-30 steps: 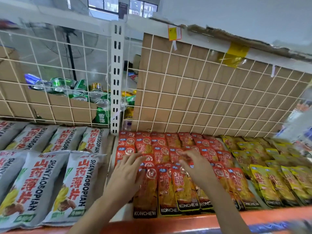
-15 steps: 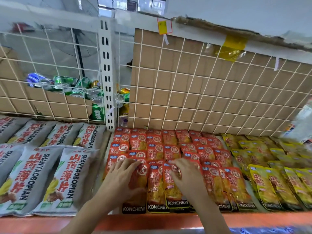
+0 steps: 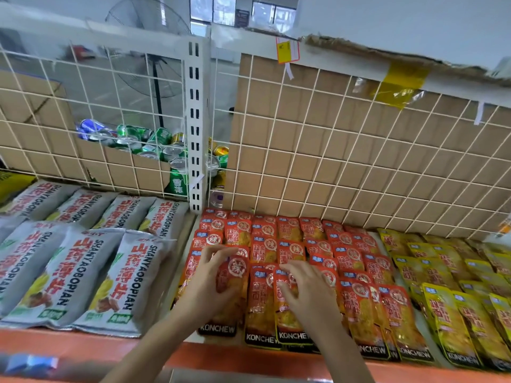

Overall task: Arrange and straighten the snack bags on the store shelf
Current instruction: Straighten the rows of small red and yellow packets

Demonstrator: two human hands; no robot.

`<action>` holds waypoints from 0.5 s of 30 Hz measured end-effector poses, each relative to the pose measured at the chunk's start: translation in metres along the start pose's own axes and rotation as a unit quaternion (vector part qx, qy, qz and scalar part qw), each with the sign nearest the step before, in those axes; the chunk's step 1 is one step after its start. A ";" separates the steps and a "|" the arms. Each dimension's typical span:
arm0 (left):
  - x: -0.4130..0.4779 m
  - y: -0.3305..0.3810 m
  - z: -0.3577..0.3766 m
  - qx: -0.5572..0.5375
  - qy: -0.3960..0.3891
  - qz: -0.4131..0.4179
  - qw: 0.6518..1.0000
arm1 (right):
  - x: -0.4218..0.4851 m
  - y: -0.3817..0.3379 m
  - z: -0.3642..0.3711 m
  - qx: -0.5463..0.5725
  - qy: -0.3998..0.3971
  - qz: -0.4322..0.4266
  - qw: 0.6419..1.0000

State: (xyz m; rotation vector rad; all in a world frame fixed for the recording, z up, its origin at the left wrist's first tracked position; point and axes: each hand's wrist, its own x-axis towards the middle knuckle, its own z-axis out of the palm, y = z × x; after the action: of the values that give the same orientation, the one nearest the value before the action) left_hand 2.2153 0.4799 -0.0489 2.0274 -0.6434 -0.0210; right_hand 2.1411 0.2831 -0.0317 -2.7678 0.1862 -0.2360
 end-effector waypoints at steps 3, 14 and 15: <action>-0.003 -0.003 -0.017 -0.006 0.027 -0.007 1.000 | 0.004 -0.005 0.005 0.005 0.002 -0.016 1.000; -0.012 -0.024 -0.039 0.112 -0.033 -0.066 0.991 | 0.017 -0.031 0.026 0.013 -0.014 -0.078 0.997; -0.014 -0.024 -0.039 0.116 -0.036 -0.065 0.990 | 0.017 -0.032 0.027 0.012 -0.012 -0.080 0.997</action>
State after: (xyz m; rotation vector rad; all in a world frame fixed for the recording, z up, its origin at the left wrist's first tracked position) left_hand 2.2245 0.5267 -0.0518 2.3007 -0.5800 -0.1006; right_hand 2.1662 0.3188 -0.0431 -2.7629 -0.0432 -0.2430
